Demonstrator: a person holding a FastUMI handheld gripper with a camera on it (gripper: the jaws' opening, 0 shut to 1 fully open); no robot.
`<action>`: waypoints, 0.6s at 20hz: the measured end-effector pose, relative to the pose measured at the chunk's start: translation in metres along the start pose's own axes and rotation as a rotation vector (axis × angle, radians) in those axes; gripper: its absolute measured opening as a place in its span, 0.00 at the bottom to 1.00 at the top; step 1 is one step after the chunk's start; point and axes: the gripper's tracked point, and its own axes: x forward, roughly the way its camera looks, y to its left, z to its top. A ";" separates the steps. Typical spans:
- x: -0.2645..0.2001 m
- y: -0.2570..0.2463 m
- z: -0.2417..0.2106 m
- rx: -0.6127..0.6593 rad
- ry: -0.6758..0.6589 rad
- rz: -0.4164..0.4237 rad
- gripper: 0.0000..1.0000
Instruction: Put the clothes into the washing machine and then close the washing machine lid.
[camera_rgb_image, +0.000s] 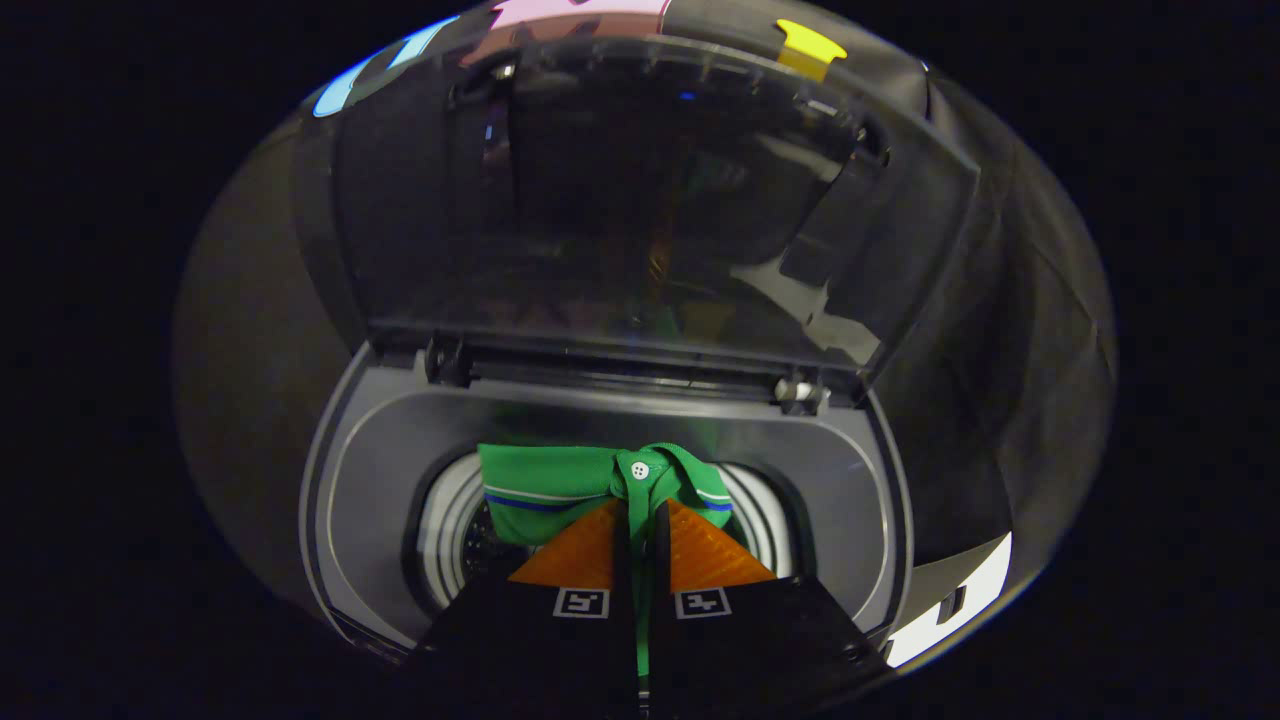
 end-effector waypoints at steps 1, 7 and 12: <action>0.007 0.002 -0.008 -0.014 0.027 0.006 0.09; 0.026 0.013 -0.033 0.004 0.126 0.047 0.12; 0.021 0.017 -0.033 0.055 0.134 0.072 0.73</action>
